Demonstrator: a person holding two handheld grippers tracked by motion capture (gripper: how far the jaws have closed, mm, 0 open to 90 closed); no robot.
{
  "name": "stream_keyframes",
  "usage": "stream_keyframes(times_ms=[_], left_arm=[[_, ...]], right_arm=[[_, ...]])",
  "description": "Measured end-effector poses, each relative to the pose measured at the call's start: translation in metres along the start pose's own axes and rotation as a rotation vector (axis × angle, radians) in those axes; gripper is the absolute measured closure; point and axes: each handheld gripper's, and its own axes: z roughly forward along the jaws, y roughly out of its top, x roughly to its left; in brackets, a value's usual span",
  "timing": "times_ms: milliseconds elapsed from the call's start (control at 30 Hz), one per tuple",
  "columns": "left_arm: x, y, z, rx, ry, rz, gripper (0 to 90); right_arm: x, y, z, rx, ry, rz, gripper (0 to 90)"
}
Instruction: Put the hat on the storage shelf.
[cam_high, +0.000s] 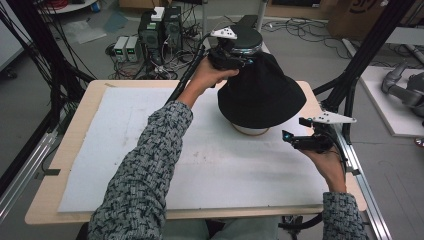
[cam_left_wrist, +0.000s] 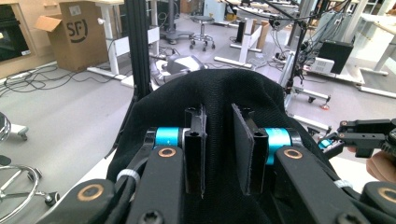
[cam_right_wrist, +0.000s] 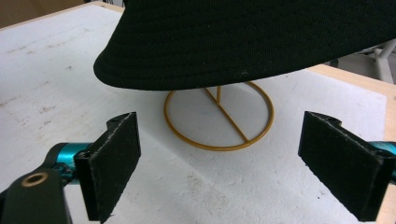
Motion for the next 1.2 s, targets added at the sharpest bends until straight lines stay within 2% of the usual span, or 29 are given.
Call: stream_keyframes(times_ms=[300, 367, 633, 733, 967, 1100, 1200], left_arm=[[0.001, 0.000, -0.002, 0.013, -0.006, 0.000, 69.6], [0.002, 0.000, -0.004, 0.019, -0.009, -0.003, 65.9], [0.004, 0.001, -0.013, 0.036, -0.020, -0.006, 60.3], [0.005, 0.000, -0.021, 0.063, -0.017, -0.009, 55.3], [0.009, 0.001, -0.049, 0.100, 0.014, -0.001, 50.0], [0.012, 0.002, -0.067, 0.128, 0.043, -0.012, 42.8], [0.013, 0.000, -0.083, 0.144, 0.084, -0.011, 37.0]], right_arm=[[-0.002, 0.002, 0.001, -0.004, 0.007, 0.004, 12.6], [-0.004, 0.003, 0.001, -0.007, 0.010, 0.009, 12.6], [-0.006, 0.003, -0.001, -0.013, 0.009, 0.015, 12.6], [-0.006, 0.003, -0.002, -0.003, 0.012, 0.021, 12.6], [-0.008, 0.002, -0.002, -0.003, 0.019, 0.025, 12.6], [-0.009, 0.002, -0.001, 0.001, 0.023, 0.022, 12.6], [-0.010, 0.002, -0.001, 0.005, 0.027, 0.026, 12.6]])
